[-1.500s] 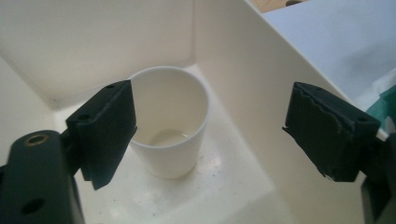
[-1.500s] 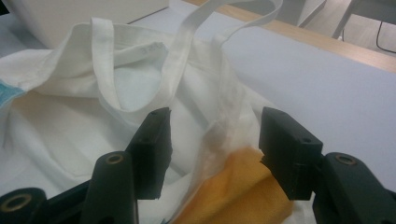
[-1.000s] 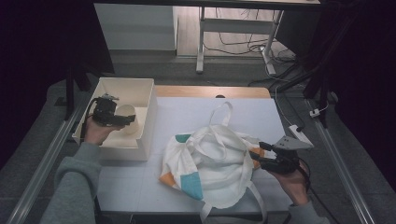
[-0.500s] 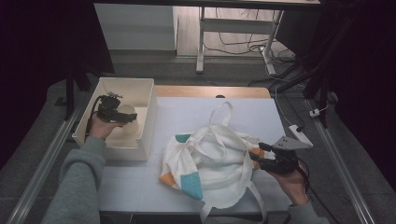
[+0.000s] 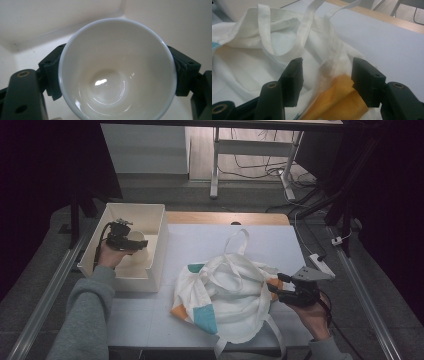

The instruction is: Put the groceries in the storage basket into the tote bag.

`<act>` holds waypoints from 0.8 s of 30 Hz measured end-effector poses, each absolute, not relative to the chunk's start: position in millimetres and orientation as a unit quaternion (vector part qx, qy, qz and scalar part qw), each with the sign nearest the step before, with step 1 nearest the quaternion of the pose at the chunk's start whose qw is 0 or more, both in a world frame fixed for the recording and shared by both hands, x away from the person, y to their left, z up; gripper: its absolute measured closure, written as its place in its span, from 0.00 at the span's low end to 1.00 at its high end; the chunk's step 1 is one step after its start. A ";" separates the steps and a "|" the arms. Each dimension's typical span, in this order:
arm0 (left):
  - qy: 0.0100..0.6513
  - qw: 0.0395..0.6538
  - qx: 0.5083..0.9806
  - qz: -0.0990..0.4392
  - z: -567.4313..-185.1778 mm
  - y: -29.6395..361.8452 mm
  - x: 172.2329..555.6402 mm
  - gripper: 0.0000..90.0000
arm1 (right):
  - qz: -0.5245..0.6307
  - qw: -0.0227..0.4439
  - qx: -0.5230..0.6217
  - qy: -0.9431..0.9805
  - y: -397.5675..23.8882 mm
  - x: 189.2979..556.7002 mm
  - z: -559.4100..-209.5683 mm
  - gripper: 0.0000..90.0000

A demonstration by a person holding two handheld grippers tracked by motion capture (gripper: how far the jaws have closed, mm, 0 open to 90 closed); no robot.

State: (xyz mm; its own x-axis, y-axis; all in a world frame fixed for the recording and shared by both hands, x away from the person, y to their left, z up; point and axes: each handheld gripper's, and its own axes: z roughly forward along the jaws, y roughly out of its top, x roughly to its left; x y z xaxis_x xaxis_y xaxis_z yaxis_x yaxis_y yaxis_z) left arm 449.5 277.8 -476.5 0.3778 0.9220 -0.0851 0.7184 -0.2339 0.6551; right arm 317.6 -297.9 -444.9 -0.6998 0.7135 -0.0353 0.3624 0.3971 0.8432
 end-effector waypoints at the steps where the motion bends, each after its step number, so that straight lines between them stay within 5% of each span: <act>1: 0.533 0.312 0.769 0.165 -476.5 277.8 449.2 0.22 | 0.438 0.201 0.332 0.811 -298.1 317.6 -444.9 0.47; 24: 0.512 0.383 0.746 0.186 -442.5 285.6 412.3 0.22 | 0.440 0.203 0.332 0.809 -297.6 316.8 -444.5 0.47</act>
State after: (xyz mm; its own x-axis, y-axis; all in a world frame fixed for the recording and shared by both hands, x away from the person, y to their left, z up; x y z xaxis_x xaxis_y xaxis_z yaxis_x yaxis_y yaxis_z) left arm 412.3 285.6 -442.5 0.4059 0.9066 -0.1158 0.6224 -0.1814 0.7614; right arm 316.8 -297.6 -444.5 -0.6973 0.7158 -0.0365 0.3587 0.3927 0.8469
